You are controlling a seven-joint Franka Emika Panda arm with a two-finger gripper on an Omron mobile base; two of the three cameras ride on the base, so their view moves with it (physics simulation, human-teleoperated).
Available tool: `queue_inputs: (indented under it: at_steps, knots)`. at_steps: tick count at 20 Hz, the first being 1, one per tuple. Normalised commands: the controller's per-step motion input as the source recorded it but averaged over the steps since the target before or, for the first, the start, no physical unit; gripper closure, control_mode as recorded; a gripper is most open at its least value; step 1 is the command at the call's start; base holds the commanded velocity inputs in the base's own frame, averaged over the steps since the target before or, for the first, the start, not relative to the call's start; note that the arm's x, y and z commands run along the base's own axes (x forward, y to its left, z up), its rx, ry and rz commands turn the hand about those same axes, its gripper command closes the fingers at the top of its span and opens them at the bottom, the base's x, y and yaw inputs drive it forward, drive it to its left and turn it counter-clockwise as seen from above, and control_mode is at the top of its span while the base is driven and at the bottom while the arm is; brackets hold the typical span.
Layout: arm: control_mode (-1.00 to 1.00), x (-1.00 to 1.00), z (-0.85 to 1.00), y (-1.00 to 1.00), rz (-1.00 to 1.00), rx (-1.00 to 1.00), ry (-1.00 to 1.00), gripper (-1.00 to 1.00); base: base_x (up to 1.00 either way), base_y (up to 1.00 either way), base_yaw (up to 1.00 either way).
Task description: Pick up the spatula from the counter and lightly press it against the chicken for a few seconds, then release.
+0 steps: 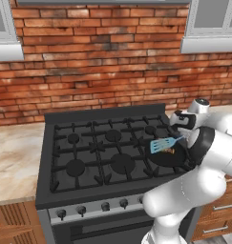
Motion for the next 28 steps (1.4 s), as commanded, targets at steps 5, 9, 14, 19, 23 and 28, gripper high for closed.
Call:
queue_inputs:
  at_steps: [5, 9, 14, 19, 23, 28]
  knots:
    - [-1.00, 0.34, -0.12, -0.10, 0.11, 0.00, 0.00, 1.00, 0.00, 0.00, 0.00]
    - [-1.00, 0.15, -0.18, -0.04, 0.10, 0.00, 0.00, 1.00, 0.00, 0.00, 0.00]
    - [-1.00, 0.01, -0.21, 0.00, 0.07, -0.01, 0.00, 1.00, 0.00, 0.00, 0.00]
    - [-1.00, 0.00, -0.28, 0.00, 0.06, -0.02, 0.00, 1.00, 0.00, 0.00, 0.00]
    - [-1.00, 0.00, -0.31, 0.00, 0.05, -0.03, 0.00, 1.00, 0.00, 0.00, 0.00]
    - [-1.00, 0.00, -0.31, 0.03, 0.05, -0.05, 0.00, 1.00, 0.00, 0.00, 0.00]
